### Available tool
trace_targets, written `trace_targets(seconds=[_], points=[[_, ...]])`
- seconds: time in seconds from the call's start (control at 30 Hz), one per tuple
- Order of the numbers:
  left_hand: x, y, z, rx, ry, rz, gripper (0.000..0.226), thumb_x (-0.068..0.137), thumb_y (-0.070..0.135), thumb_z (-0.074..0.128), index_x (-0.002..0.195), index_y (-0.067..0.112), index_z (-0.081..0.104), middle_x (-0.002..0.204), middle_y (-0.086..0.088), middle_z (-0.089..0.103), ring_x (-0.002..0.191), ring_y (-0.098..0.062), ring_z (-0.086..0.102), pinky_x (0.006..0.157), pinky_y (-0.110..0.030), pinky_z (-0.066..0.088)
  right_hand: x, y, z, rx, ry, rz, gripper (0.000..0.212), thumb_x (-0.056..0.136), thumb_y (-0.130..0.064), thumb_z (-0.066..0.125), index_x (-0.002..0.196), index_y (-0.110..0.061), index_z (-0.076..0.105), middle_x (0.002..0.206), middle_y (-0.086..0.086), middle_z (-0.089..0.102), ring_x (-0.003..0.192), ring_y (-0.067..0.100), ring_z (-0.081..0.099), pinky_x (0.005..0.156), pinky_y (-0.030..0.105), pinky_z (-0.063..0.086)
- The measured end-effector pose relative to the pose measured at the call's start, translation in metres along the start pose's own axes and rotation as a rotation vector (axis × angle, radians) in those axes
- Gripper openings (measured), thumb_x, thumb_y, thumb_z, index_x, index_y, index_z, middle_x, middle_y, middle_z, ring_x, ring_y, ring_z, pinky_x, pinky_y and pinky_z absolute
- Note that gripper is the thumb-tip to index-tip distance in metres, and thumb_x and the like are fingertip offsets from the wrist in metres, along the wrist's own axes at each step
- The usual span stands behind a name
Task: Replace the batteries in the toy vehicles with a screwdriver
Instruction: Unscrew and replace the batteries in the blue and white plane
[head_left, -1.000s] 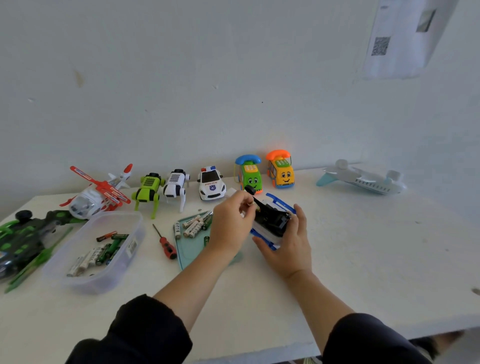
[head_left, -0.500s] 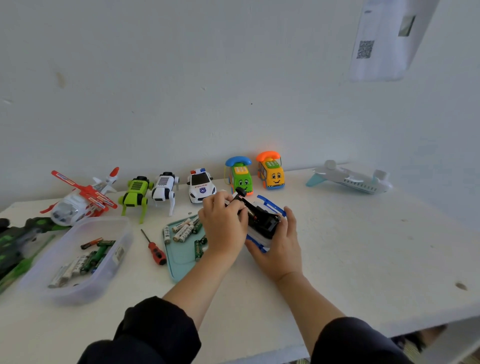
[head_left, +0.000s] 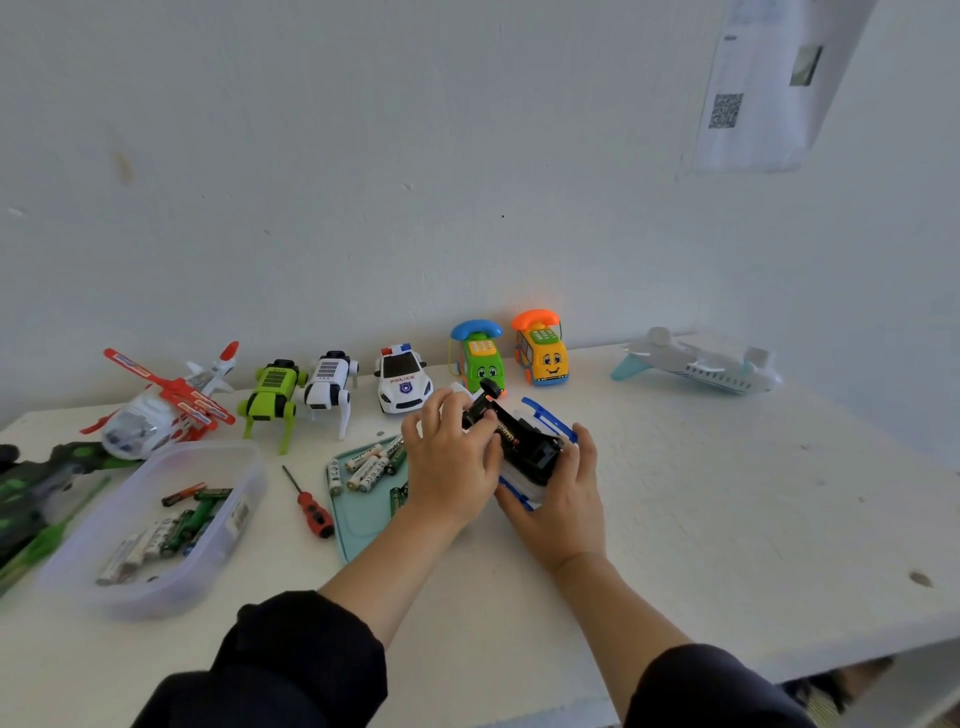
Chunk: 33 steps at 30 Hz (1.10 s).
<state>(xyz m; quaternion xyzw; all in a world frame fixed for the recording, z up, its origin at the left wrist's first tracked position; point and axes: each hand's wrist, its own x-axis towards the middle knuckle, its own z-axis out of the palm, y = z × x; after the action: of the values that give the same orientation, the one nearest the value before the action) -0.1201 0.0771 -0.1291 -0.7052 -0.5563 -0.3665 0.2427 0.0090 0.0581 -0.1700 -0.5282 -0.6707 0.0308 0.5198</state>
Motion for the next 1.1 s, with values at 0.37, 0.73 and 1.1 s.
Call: trace_targets(seconds=[0.37, 0.73, 1.1], points=[[0.019, -0.014, -0.008, 0.047, -0.126, 0.3, 0.037, 0.085, 0.037, 0.04, 0.078, 0.014, 0.069, 0.104, -0.007, 0.062, 0.116, -0.026, 0.041, 0.089, -0.054, 0.041, -0.001, 0.0, -0.001, 0.003, -0.034, 0.027, 0.08, 0.06, -0.032, 0.088, 0.115, -0.022, 0.031, 0.137, 0.027, 0.04, 0.104, 0.045, 0.059, 0.065, 0.044, 0.056], [0.021, -0.002, -0.013, -0.624, -0.136, -0.395, 0.016, 0.083, 0.013, 0.068, 0.098, 0.012, 0.07, 0.111, -0.003, 0.043, 0.103, -0.009, 0.044, 0.095, -0.029, 0.041, -0.004, -0.006, -0.001, -0.045, -0.047, 0.054, 0.079, 0.062, -0.038, 0.084, 0.117, -0.025, 0.028, 0.142, 0.023, 0.037, 0.106, 0.043, 0.059, 0.067, 0.045, 0.056], [0.032, 0.042, 0.002, -1.094, -0.115, -1.263, 0.072, 0.087, 0.025, 0.064, 0.146, 0.013, 0.024, 0.136, -0.013, 0.047, 0.114, -0.024, 0.053, 0.093, -0.035, 0.046, -0.001, -0.004, -0.003, -0.011, -0.093, 0.215, 0.084, 0.07, -0.039, 0.079, 0.132, 0.0, 0.036, 0.149, 0.012, 0.022, 0.125, 0.032, 0.045, 0.09, 0.04, 0.049]])
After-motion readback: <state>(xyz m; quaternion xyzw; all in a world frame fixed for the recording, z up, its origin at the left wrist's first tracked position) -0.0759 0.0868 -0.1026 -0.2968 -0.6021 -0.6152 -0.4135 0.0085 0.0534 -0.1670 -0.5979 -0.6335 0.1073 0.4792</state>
